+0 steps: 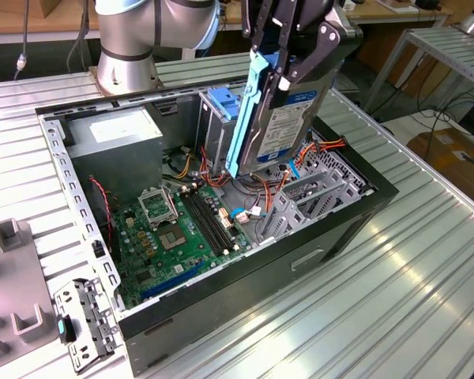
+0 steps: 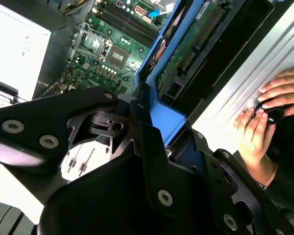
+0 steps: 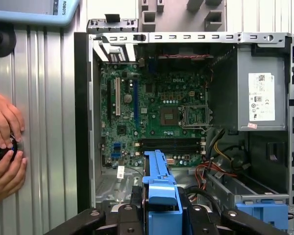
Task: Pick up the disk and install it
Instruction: 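Insert the disk into the insertion slot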
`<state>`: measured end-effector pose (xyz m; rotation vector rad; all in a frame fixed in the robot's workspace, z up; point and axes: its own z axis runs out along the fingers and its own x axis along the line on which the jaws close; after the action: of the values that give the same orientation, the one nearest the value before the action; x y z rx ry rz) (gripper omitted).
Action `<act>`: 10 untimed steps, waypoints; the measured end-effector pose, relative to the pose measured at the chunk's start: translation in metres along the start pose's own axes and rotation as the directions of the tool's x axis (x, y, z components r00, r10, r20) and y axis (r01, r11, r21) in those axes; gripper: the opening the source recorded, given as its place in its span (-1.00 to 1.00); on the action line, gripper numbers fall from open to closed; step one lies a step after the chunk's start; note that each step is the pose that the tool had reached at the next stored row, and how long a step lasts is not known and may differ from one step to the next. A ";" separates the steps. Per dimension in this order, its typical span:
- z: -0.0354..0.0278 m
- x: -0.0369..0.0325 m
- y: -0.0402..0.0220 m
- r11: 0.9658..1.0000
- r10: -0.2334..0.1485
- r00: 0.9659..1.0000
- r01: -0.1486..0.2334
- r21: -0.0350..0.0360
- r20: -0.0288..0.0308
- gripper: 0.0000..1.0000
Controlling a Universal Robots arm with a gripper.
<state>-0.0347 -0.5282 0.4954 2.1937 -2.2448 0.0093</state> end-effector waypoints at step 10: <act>0.0088 0.0045 -0.0297 1.000 0.000 1.000 0.000 0.000 -0.001 -0.26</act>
<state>-0.0052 -0.5335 0.4867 2.1933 -2.2444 0.0105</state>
